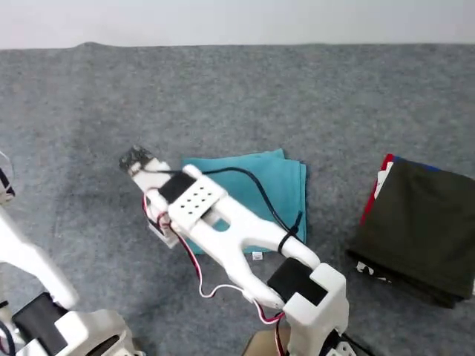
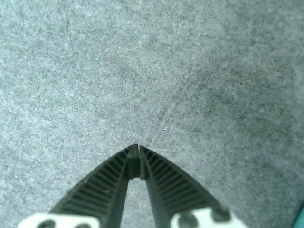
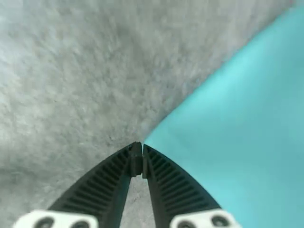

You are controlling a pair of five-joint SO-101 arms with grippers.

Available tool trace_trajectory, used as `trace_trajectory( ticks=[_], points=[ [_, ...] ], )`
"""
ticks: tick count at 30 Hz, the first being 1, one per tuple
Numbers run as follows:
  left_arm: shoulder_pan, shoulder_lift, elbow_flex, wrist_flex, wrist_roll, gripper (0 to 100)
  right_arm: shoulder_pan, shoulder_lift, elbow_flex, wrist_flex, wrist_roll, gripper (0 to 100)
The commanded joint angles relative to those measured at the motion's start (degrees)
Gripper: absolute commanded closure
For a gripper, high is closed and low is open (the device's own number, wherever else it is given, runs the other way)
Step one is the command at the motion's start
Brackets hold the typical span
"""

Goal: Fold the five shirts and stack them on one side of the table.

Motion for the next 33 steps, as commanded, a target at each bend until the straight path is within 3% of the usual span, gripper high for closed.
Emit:
trace_trajectory(
  ticks=[1,12,15,20,25,33],
  points=[
    [-0.26,-2.55,-0.22,-0.88,0.18,100,6.99,-4.26,-7.12,1.01,1.41,99.0],
    [-0.18,-2.55,-0.22,-0.97,0.18,100,36.53,3.65,-9.05,-8.92,10.37,98.9],
    [-0.18,-2.55,0.4,-0.97,0.0,100,38.2,3.74,-9.05,-4.44,9.85,94.6],
    [-0.09,-2.55,2.42,-3.08,0.18,100,38.29,4.18,-9.05,1.19,-2.73,80.9],
    [-0.09,-2.55,7.87,-7.56,0.18,100,38.37,7.16,-9.05,-0.57,-4.31,80.0],
    [-0.09,-2.64,8.48,-7.82,-0.09,100,41.89,9.1,-11.78,-0.57,-4.4,80.0]
  ],
)
